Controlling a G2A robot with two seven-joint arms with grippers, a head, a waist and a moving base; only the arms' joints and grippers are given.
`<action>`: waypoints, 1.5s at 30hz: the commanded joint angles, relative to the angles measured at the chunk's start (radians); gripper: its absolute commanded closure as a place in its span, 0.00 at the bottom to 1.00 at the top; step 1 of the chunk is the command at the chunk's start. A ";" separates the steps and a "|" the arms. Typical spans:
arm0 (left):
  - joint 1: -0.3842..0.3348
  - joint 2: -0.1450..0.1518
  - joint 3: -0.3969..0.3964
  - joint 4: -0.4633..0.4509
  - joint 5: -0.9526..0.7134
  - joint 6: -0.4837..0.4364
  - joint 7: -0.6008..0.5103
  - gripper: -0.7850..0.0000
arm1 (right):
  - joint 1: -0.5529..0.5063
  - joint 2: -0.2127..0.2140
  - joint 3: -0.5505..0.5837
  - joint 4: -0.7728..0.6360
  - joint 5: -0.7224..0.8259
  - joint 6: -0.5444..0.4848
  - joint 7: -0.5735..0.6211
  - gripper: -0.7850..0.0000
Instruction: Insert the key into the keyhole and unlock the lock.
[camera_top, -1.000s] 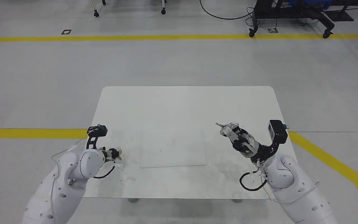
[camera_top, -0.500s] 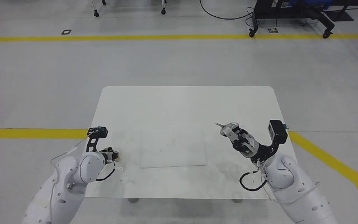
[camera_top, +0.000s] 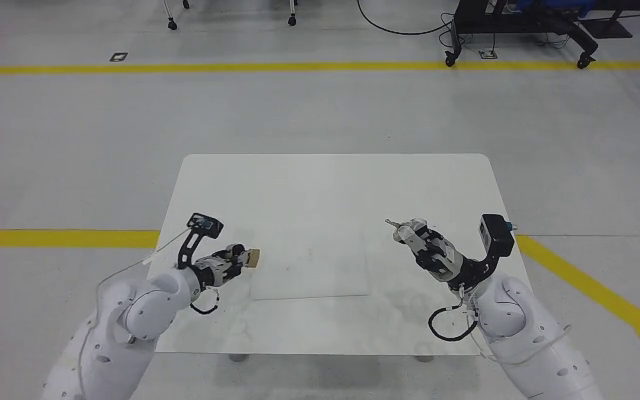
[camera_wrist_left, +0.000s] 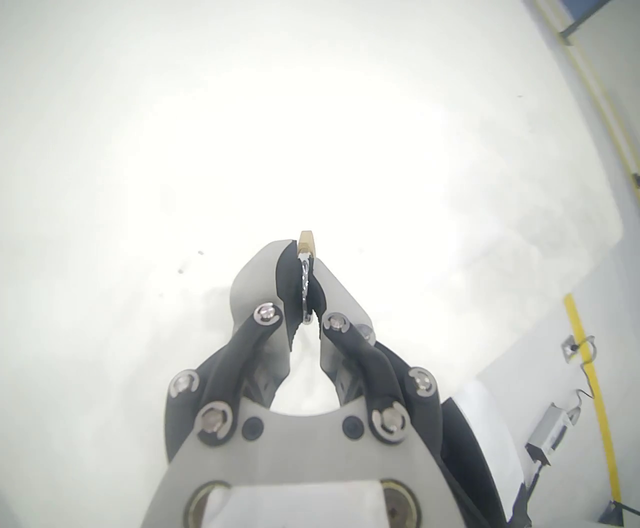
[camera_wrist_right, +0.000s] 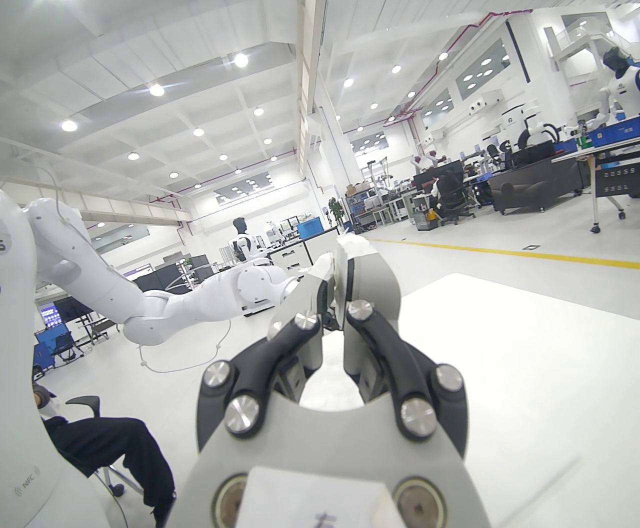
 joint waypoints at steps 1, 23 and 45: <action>-0.027 -0.002 0.014 0.061 -0.052 -0.077 -0.023 1.00 | 0.000 0.000 0.000 0.000 0.000 0.000 0.000 1.00; -0.129 0.025 0.071 0.005 0.479 -0.015 -0.390 1.00 | 0.000 0.000 0.000 0.000 0.000 0.000 0.000 1.00; -0.268 -0.024 0.185 0.156 0.412 0.074 -0.388 0.76 | 0.000 0.000 0.000 0.000 0.000 0.000 0.000 1.00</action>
